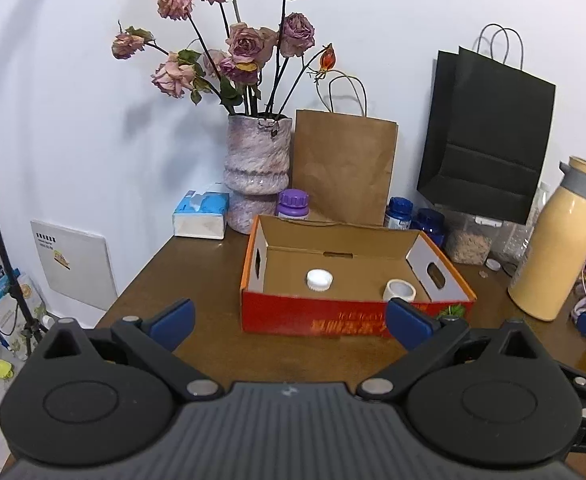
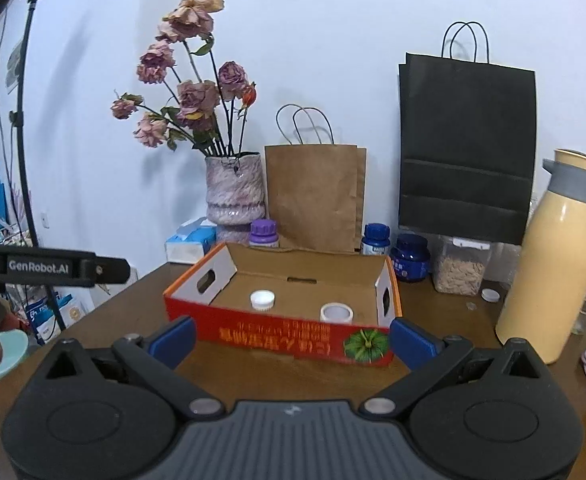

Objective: Flip cup upright
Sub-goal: 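Move the left tool to the lavender pouch while the right tool reaches the plush alpaca, then grasp the lavender pouch with the left tool while the right tool grasps the plush alpaca, then lift the pouch and alpaca with both tools and carry them toward the box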

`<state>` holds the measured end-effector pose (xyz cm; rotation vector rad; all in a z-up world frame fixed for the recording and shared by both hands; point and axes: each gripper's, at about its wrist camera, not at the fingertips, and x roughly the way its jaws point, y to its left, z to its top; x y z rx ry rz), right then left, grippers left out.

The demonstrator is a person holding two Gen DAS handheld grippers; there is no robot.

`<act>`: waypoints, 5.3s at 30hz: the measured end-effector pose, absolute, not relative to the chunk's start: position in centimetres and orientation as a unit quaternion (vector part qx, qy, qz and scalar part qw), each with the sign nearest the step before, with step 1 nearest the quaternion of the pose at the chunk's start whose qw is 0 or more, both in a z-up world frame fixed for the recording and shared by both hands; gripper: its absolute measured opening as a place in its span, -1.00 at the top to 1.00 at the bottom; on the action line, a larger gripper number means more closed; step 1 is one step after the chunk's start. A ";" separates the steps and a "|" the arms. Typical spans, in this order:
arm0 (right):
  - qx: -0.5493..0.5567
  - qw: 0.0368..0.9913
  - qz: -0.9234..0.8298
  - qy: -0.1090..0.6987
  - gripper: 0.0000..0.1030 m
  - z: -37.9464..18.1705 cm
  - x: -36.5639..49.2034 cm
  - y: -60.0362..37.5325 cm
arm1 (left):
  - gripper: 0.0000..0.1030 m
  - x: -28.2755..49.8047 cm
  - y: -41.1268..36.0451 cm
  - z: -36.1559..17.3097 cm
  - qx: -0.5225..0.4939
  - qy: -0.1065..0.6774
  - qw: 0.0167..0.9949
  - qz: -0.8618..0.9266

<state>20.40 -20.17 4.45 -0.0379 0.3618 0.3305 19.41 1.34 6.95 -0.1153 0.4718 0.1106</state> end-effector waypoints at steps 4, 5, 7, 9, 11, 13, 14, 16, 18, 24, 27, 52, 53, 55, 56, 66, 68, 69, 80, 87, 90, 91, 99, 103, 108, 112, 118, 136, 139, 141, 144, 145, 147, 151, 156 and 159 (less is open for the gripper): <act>-0.024 0.969 0.163 0.182 -1.00 2.9 18.2 -20.9 | -1.00 17.3 0.7 6.0 -0.043 0.235 0.970 0.048; -0.025 0.969 0.162 0.184 -1.00 2.4 17.7 -21.1 | -1.00 16.8 0.6 5.7 -0.039 0.236 0.970 0.046; -0.026 0.968 0.163 0.188 -1.00 1.5 16.7 -21.6 | -1.00 15.8 0.3 5.1 -0.033 0.236 0.970 0.041; -0.031 0.967 0.163 0.191 -1.00 0.6 15.8 -21.9 | -1.00 14.8 0.0 4.5 -0.031 0.237 0.970 0.036; -0.037 0.967 0.164 0.194 -1.00 -0.1 14.9 -22.2 | -1.00 13.9 -0.2 3.8 -0.029 0.240 0.970 0.032; -0.040 0.965 0.166 0.198 -1.00 -0.9 14.1 -22.6 | -1.00 13.0 -0.3 3.3 -0.030 0.241 0.970 0.027; -0.041 0.965 0.167 0.199 -1.00 -1.2 13.7 -22.8 | -1.00 12.7 -0.3 3.0 -0.029 0.242 0.969 0.026; -0.049 0.963 0.168 0.203 -1.00 -2.0 12.9 -23.2 | -1.00 11.9 -0.4 2.5 -0.029 0.243 0.969 0.027; -0.053 0.962 0.169 0.208 -1.00 -2.6 12.4 -23.5 | -1.00 11.4 -0.4 1.9 -0.029 0.245 0.969 0.026; -0.063 0.954 0.185 0.227 -1.00 -4.2 11.9 -24.0 | -1.00 10.5 -0.3 0.4 -0.035 0.260 0.964 0.030; -0.073 0.949 0.201 0.231 -1.00 -4.6 11.8 -23.9 | -1.00 10.0 -0.2 0.0 -0.036 0.263 0.964 0.032; -0.124 0.902 0.305 0.280 -1.00 -6.2 16.7 -23.0 | -1.00 9.3 0.5 -1.0 -0.040 0.294 0.954 0.041; -0.124 0.901 0.306 0.280 -1.00 -6.2 16.7 -23.1 | -1.00 9.3 0.4 -1.0 -0.039 0.294 0.954 0.041; -0.128 0.898 0.311 0.282 -1.00 -6.3 16.9 -23.0 | -1.00 9.3 0.3 -1.0 -0.039 0.294 0.954 0.041; -0.134 0.896 0.315 0.284 -1.00 -6.3 17.0 -22.8 | -1.00 9.3 0.3 -1.0 -0.039 0.294 0.954 0.040; -0.158 0.881 0.332 0.299 -1.00 -6.6 17.9 -22.1 | -1.00 9.6 -0.7 -1.0 -0.037 0.300 0.952 0.040; -0.154 0.885 0.327 0.293 -1.00 -6.7 17.5 -22.2 | -1.00 9.6 -0.8 -0.9 -0.036 0.301 0.952 0.038; -0.151 0.888 0.325 0.288 -0.99 -6.8 17.3 -22.2 | -1.00 9.7 -0.8 -0.9 -0.035 0.301 0.952 0.038; -0.090 0.925 0.299 0.217 -0.83 -7.0 14.9 -24.6 | -1.00 11.5 -1.8 -1.1 -0.031 0.314 0.948 0.038; -0.038 0.940 0.281 0.191 0.07 -6.3 15.1 -25.9 | -1.00 13.9 -3.4 -1.5 -0.019 0.335 0.941 0.040; -0.035 0.941 0.272 0.197 -0.08 -6.6 15.5 -26.1 | -1.00 14.6 -4.0 -1.7 -0.008 0.342 0.939 0.043; -0.034 0.942 0.272 0.196 -0.37 -6.5 15.4 -26.2 | -1.00 14.7 -4.2 -1.7 -0.005 0.344 0.938 0.044; -0.029 0.949 0.228 0.216 -0.83 -4.7 17.1 -28.2 | -1.00 16.3 -5.3 -2.7 0.025 0.372 0.926 0.061; -0.013 0.936 0.210 0.283 -0.43 -5.5 20.3 -28.1 | -1.00 16.8 -5.8 -3.4 0.038 0.384 0.920 0.067; 0.009 0.927 0.213 0.309 -0.12 -8.1 21.2 -28.1 | -0.99 16.9 -6.0 -4.0 0.049 0.382 0.920 0.073; 0.020 0.930 0.219 0.294 0.09 -8.1 20.6 -28.5 | -0.68 16.3 -6.3 -3.9 0.058 0.371 0.924 0.068; 0.028 0.941 0.216 0.258 0.12 -7.5 19.4 -28.9 | -0.32 15.6 -6.2 -3.3 0.057 0.359 0.929 0.061; 0.099 0.955 0.188 0.205 0.12 -5.9 17.3 -29.9 | 0.08 13.9 -3.8 -0.5 0.016 0.318 0.948 0.026; 0.105 0.956 0.185 0.203 0.12 -5.7 17.3 -29.7 | 0.25 13.9 -3.3 -0.1 0.009 0.311 0.950 0.017; 0.107 0.956 0.182 0.204 0.12 -5.5 17.4 -29.4 | 0.35 13.8 -3.0 0.1 0.004 0.307 0.952 0.009; 0.107 0.956 0.181 0.202 0.12 -5.1 17.5 -28.9 | 0.53 14.0 -2.7 0.5 0.000 0.300 0.954 0.001; 0.107 0.957 0.181 0.201 0.13 -5.0 17.6 -28.6 | 0.62 14.1 -2.5 0.6 -0.003 0.298 0.955 -0.002; 0.106 0.957 0.182 0.198 0.13 -4.6 17.7 -28.2 | 0.67 14.3 -2.3 0.8 -0.007 0.293 0.956 -0.010; 0.104 0.959 0.181 0.194 0.12 -3.9 18.1 -27.4 | 0.71 14.6 -2.0 1.3 -0.010 0.282 0.959 -0.017; 0.104 0.960 0.178 0.189 0.12 -3.0 18.8 -26.4 | 0.71 15.1 -1.6 2.0 -0.017 0.270 0.962 -0.025; 0.105 0.961 0.175 0.187 0.12 -2.3 19.3 -25.9 | 0.71 15.6 -1.4 2.4 -0.024 0.263 0.964 -0.029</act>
